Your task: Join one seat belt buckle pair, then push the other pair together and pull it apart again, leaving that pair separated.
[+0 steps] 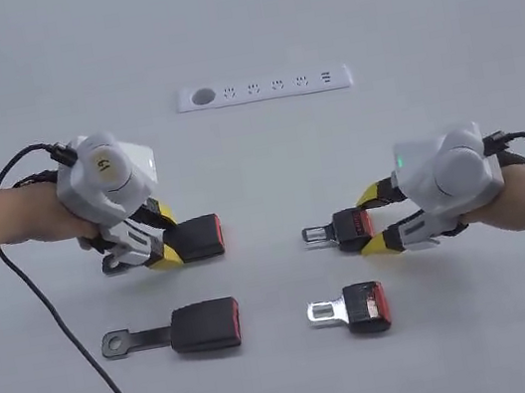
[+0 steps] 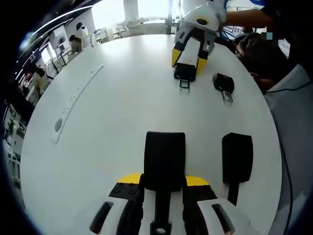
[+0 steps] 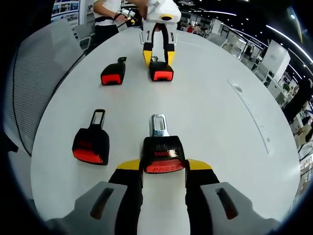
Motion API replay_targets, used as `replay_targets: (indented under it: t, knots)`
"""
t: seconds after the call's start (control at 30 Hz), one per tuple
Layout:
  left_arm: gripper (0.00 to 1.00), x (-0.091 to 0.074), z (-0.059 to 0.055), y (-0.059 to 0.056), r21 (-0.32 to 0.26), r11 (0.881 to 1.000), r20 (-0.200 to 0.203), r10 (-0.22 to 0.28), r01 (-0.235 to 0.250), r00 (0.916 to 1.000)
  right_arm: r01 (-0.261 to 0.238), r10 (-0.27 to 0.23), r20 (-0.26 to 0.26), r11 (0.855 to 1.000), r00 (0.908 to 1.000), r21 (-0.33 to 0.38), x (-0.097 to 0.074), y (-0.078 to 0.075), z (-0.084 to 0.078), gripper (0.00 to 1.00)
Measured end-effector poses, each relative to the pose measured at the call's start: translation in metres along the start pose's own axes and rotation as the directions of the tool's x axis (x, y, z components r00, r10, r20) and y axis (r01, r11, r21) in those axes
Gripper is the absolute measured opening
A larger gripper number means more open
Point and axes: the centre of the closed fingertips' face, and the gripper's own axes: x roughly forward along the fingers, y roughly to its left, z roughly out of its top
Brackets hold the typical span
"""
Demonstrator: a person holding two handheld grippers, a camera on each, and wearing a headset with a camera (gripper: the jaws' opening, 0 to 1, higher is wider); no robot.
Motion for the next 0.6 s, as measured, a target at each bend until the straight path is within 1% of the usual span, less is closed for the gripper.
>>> replay_targets:
  t: [0.1,0.2,0.3,0.47,0.6]
  knots:
    - [0.31,0.001,0.001,-0.003,0.003,1.0,0.001,-0.01,0.01,1.0,-0.004,0.004,0.002,1.0,1.0,0.0,0.001,0.001,0.001,0.31]
    - [0.31,0.002,0.002,-0.004,0.011,1.0,-0.003,-0.012,0.012,0.9999,-0.005,0.005,0.005,1.0,1.0,0.001,0.003,0.0,0.001,0.31]
    - [0.31,0.002,0.002,-0.005,0.008,1.0,-0.004,-0.012,0.012,0.9999,-0.006,0.006,0.011,1.0,0.9999,0.005,0.004,0.0,0.003,0.31]
    - [0.31,0.003,0.002,-0.006,0.014,1.0,-0.008,-0.016,0.016,0.9998,-0.005,0.005,0.029,1.0,0.9996,0.014,0.006,-0.001,0.009,0.31]
    - [0.31,0.003,0.002,-0.006,0.007,1.0,-0.014,-0.021,0.021,0.9997,-0.002,0.002,0.038,1.0,0.9993,0.018,0.006,-0.002,0.016,0.31]
